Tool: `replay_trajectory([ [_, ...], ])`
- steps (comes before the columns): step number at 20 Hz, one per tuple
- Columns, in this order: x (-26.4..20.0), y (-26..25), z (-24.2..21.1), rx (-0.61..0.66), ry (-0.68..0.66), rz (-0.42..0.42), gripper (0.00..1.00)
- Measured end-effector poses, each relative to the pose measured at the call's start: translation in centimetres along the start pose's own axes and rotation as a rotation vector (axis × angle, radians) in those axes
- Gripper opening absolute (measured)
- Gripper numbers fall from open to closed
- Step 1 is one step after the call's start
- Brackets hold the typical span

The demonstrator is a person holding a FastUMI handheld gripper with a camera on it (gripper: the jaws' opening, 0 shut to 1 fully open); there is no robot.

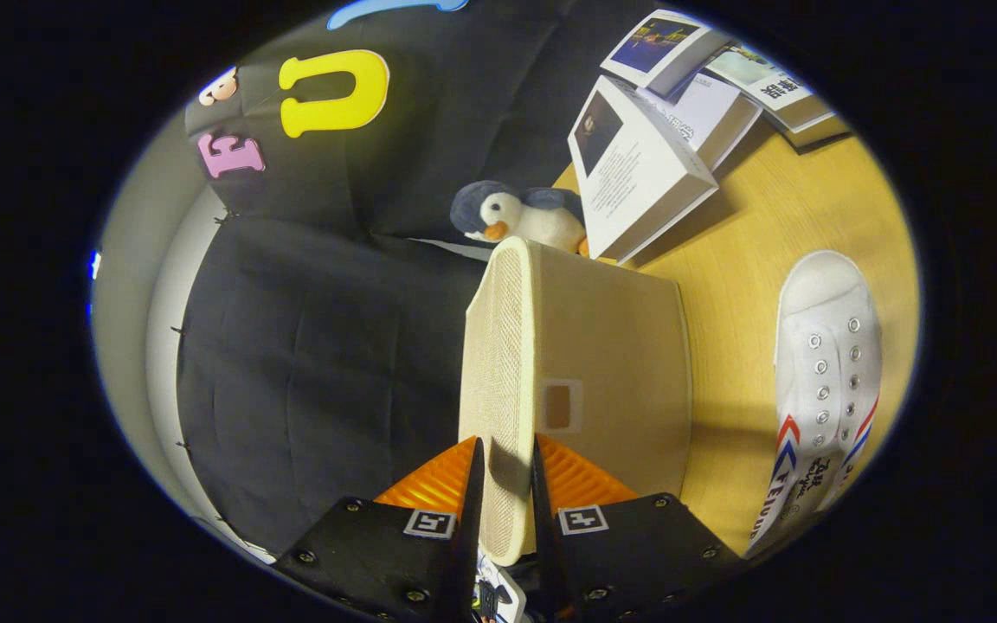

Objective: Open the storage box then place both shoes into the box .Put the left shoe in first, then the right shoe, with the right side of both shoes facing outward in a uniform manner.

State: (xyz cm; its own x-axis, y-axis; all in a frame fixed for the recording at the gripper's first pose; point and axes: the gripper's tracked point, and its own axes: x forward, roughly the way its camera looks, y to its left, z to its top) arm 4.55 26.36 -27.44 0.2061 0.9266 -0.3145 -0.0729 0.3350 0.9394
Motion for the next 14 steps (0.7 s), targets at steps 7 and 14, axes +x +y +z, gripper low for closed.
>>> replay_trajectory([
  [7, 0.3, 6.6, 0.0, -0.057, 0.028, 0.094, 0.29],
  [14, 3.2, 14.0, -0.5, -0.155, 0.072, 0.150, 0.29],
])
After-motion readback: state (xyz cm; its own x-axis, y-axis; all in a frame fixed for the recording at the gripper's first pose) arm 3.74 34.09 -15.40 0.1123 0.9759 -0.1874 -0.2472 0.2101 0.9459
